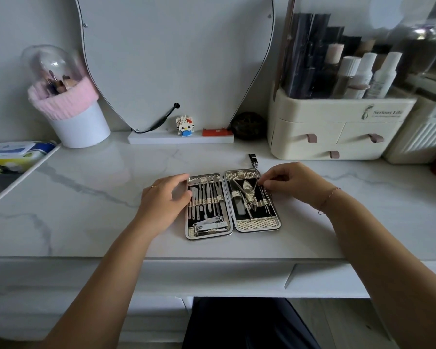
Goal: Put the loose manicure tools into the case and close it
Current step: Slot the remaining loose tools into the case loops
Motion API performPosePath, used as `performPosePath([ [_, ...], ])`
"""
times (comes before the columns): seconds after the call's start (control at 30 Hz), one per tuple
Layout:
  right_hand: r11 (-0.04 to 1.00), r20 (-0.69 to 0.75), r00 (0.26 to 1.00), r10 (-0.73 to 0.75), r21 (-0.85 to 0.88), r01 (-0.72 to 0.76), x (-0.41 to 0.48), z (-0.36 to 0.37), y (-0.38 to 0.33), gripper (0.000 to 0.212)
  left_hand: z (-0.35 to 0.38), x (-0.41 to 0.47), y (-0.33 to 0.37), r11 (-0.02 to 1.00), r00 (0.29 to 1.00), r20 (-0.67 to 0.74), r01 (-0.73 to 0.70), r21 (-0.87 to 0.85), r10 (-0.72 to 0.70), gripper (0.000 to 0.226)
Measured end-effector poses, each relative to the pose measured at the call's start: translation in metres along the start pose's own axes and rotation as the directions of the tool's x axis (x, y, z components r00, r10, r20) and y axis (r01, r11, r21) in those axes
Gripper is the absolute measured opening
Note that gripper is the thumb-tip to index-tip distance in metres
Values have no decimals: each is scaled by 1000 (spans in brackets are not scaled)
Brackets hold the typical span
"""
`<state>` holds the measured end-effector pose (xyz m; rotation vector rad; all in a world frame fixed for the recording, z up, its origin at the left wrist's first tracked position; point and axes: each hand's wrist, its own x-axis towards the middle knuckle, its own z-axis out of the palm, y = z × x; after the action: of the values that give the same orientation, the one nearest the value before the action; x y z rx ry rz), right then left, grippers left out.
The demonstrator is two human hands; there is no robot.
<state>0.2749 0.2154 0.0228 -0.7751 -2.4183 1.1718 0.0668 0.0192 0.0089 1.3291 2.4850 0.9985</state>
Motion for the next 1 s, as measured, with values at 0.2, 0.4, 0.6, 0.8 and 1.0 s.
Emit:
performPosePath([
  [0.2,994,182,983,30,95,-48,-4,-5,5,47,-1,1,0,1000,1000,-6,-3,-10,3,41],
  [0.4,998,245,969,6,66,-23,-13,-5,9,69,0,0,1,1000,1000,-8,-4,-13,3,40],
  [0.6,999,213,977,-15,52,4,-14,-4,9,60,0,1,0,1000,1000,-12,-2,-21,2,41],
  [0.8,996,203,979,0,89,-18,-13,-4,11,63,1,1,-1,1000,1000,-8,-2,-24,2,41],
  [1.0,999,132,991,-8,54,1,-10,1,12,46,1,1,-1,999,1000,-4,4,-36,-4,41],
])
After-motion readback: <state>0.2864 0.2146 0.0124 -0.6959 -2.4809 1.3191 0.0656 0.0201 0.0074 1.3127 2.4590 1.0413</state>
